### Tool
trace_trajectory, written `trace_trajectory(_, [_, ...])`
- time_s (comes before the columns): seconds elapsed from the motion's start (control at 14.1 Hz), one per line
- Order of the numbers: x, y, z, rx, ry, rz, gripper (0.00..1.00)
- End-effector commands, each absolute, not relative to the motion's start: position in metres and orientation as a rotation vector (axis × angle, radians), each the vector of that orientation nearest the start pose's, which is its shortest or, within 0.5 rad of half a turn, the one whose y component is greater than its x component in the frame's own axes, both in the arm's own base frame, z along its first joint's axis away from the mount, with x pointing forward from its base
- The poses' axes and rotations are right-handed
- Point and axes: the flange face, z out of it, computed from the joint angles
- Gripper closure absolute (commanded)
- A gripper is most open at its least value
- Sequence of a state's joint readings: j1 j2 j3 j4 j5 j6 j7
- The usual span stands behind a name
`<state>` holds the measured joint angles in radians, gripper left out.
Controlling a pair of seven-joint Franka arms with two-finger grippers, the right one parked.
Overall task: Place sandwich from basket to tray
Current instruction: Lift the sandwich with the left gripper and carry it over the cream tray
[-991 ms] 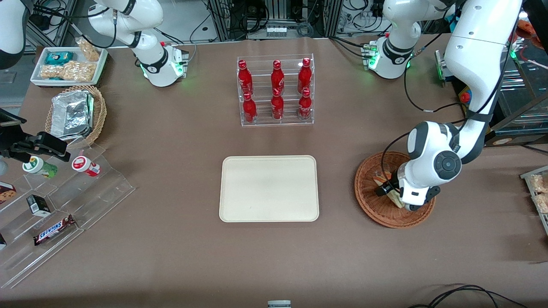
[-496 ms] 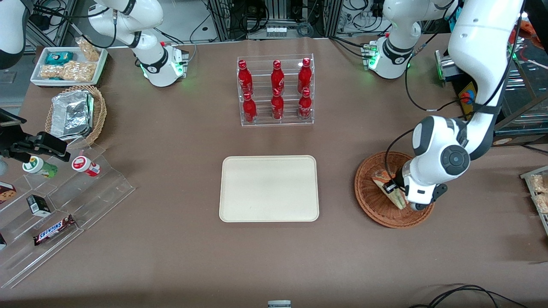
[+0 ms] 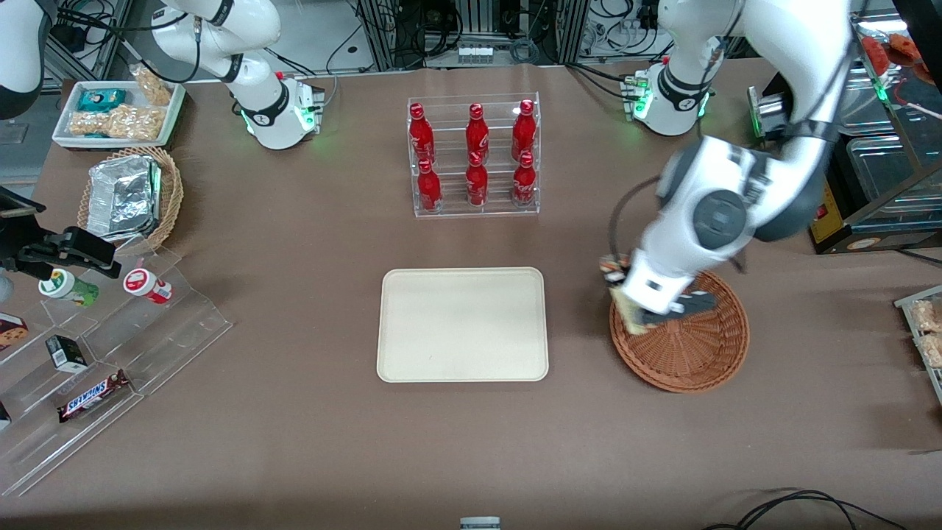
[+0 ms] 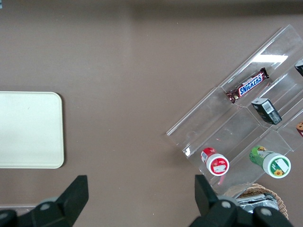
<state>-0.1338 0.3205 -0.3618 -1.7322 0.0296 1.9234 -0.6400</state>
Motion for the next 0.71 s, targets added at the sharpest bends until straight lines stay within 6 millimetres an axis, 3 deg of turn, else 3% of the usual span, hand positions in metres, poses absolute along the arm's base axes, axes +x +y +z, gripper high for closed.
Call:
trace_trajectory(0.0, [0.564, -0.363, 0.383, -3.180, 0.026, 0.235, 0.91])
trace_trajectory(0.21, [0.556, -0.453, 0.353, -3.197, 0.202, 0.230, 0.90])
trace_trajectory(0.28, [0.555, -0.474, 0.340, -3.181, 0.234, 0.198, 0.88])
trace_trajectory(0.5, [0.560, -0.520, 0.311, -3.173, 0.178, 0.106, 0.87])
trace_trajectory(0.64, [0.561, -0.534, 0.292, -3.159, 0.160, 0.055, 0.85])
